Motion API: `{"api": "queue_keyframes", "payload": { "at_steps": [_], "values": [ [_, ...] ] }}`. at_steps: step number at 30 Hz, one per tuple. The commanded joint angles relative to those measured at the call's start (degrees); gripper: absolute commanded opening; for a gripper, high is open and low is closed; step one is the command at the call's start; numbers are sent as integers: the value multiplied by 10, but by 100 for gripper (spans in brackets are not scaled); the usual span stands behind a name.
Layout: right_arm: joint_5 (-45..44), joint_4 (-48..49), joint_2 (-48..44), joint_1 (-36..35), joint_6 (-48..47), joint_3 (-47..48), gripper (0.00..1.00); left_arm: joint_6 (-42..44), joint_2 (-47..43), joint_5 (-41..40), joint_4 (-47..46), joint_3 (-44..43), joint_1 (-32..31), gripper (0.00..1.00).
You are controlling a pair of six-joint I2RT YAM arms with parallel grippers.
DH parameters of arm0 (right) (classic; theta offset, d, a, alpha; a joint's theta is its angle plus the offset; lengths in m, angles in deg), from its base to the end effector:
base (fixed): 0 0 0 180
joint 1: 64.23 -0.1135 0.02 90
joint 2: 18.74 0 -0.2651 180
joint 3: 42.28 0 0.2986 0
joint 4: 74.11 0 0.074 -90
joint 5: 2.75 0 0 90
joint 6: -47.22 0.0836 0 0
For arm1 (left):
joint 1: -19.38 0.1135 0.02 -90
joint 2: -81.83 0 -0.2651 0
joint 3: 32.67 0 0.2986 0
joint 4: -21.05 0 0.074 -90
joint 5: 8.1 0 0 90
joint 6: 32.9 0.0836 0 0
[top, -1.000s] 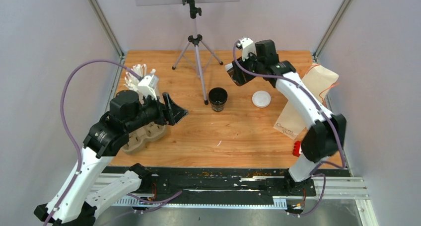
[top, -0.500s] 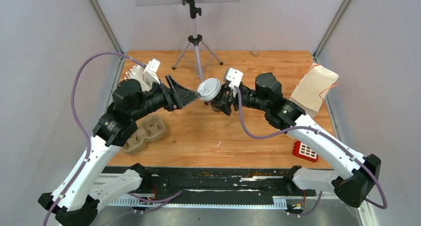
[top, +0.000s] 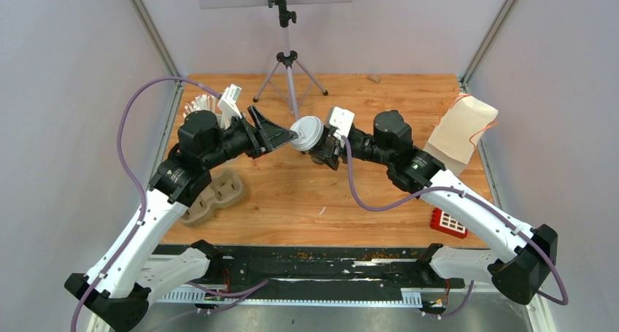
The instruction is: Pack the takeout coffee
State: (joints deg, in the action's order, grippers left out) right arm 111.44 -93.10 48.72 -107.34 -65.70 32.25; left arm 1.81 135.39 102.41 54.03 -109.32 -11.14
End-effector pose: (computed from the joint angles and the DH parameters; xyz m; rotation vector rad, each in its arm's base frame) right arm 0.2407 0.2722 0.3641 -1.2270 1.3217 0.6274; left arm 0.2326 -0.1711 0.4177 -0.1273 1.9495 -1.3615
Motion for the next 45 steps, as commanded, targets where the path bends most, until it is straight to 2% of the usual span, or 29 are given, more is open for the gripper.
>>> {"api": "queue_keyframes", "payload": {
  "at_steps": [1, 17, 22, 25, 30, 38, 45],
  "values": [
    [14, 40, -10, -3, -29, -9, 63, 2, -7, -14, 1, 0, 11, 69],
    [31, 36, -5, -9, -40, -12, 62, 41, 29, -7, 1, 6, 14, 56],
    [32, 37, -2, -11, -41, -17, 62, 36, 31, 3, -17, 20, 15, 43],
    [34, 41, 0, -13, -42, -24, 62, 41, 28, 3, -26, 29, 14, 31],
    [27, 41, 10, -13, -48, -38, 64, 53, 28, 4, -34, 38, 15, 22],
    [1, 33, 20, -13, -41, -55, 73, 92, 36, -30, -10, 41, 16, 17],
    [-59, -1, 2, -13, -16, -73, 80, 155, 59, -107, 44, 14, 16, 17]
  ]
}}
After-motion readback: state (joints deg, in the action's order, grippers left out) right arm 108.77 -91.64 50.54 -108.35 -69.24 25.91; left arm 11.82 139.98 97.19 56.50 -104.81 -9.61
